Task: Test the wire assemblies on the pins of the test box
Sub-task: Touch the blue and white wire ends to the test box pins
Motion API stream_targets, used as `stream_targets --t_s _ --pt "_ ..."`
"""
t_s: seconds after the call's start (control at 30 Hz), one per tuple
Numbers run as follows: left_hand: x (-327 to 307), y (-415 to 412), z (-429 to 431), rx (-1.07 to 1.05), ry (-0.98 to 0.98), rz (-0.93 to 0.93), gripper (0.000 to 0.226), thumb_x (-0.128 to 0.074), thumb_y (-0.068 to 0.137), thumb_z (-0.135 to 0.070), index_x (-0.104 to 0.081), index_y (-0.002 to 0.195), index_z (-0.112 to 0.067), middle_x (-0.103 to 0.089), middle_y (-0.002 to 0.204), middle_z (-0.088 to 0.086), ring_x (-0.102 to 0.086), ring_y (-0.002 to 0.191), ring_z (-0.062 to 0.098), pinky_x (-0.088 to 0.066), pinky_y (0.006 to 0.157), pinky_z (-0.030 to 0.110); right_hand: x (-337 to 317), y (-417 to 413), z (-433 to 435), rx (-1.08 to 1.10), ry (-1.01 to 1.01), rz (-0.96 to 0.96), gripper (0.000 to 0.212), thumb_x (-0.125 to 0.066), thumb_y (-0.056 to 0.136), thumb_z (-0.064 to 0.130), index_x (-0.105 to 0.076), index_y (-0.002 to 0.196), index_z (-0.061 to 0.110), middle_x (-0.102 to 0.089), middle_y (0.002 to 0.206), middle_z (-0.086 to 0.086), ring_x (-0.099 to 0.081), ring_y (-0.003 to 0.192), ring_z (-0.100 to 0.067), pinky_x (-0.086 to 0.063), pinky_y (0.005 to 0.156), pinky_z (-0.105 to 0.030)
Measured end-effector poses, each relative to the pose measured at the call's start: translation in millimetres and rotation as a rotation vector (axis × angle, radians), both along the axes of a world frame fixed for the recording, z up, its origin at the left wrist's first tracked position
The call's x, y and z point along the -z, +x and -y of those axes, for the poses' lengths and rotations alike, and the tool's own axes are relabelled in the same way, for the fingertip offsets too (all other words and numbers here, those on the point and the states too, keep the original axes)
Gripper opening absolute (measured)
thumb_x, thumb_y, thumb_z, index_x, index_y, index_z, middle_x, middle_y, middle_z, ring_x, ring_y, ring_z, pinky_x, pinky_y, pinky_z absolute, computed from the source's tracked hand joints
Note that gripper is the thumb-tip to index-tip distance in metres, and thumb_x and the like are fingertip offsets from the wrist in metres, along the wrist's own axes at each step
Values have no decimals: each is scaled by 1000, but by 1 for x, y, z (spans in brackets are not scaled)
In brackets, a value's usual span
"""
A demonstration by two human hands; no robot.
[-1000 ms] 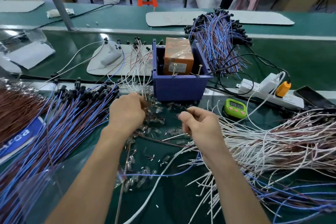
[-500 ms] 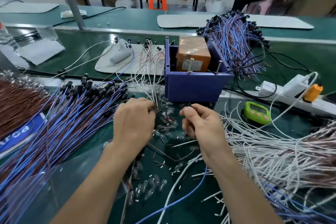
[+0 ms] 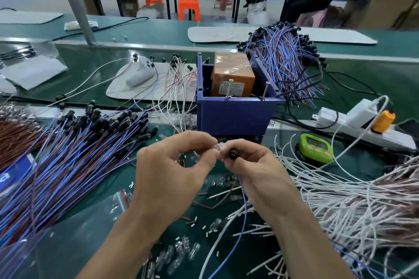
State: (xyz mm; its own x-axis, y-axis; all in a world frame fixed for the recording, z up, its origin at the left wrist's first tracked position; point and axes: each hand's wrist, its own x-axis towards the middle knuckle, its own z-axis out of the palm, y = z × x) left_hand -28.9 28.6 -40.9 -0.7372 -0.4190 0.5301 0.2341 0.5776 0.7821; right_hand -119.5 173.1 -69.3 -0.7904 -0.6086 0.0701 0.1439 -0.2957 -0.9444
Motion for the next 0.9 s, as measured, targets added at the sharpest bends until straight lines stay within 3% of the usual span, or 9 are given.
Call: stream_targets --t_s 0.17,0.3,0.43,0.53,0.6,0.67,0.8,0.9 --pt "-8 4 -2 31 -33 -34 16 -78 79 -31 -80 94 -37 -76 89 -24 -74 82 0 -53 75 11 1 -4 -2 -45 -94 85 26 -63 76 -5 -79 83 15 -71 87 -6 -64 88 -17 -50 83 -26" --pt "-9 7 -5 35 -79 -47 18 -78 80 -34 -81 97 -34 -76 88 -23 -73 82 0 -54 75 12 4 -5 -1 -53 -94 119 24 -64 79 -2 -79 90 13 -70 95 -14 -57 99 -32 -44 92 -39" --pt "-7 5 -8 -40 -167 -11 18 -82 79 -30 -82 98 -31 -76 89 -22 -72 83 -3 -56 77 19 1 -3 -1 -73 -70 133 27 -63 78 -4 -79 93 12 -69 86 -8 -55 77 -15 -45 72 -25" --pt "-5 4 -11 -87 -170 7 15 -81 80 -31 -82 95 -34 -75 84 -23 -71 79 -4 -56 75 21 -1 0 -1 -50 -48 133 29 -62 77 -5 -80 93 13 -66 80 -6 -49 68 -11 -42 68 -23" --pt "-6 4 -14 -90 -106 5 12 -82 79 -31 -81 91 -34 -74 79 -25 -71 75 -6 -55 72 15 -3 2 -1 -37 -50 119 32 -61 79 -7 -81 90 15 -68 78 -3 -55 66 -7 -45 66 -20" --pt "-6 4 -16 -85 -55 13 10 -82 79 -31 -81 87 -36 -74 77 -27 -71 72 -7 -53 69 10 -4 2 -1 -35 -41 97 34 -61 82 -11 -81 91 14 -72 82 -4 -63 73 -7 -51 69 -20" --pt "-8 3 -16 -51 -10 39 11 -81 77 -31 -80 85 -38 -73 77 -30 -71 71 -5 -52 67 9 -3 2 0 -6 35 47 30 -65 78 -3 -82 93 17 -74 97 -15 -68 99 -28 -55 95 -42" --pt "-8 3 -16 -40 -15 39 11 -82 77 -31 -80 86 -38 -73 78 -29 -72 71 -4 -54 67 11 -4 3 0 -1 37 45 30 -65 76 -2 -82 92 18 -75 93 -10 -68 95 -23 -57 89 -33"
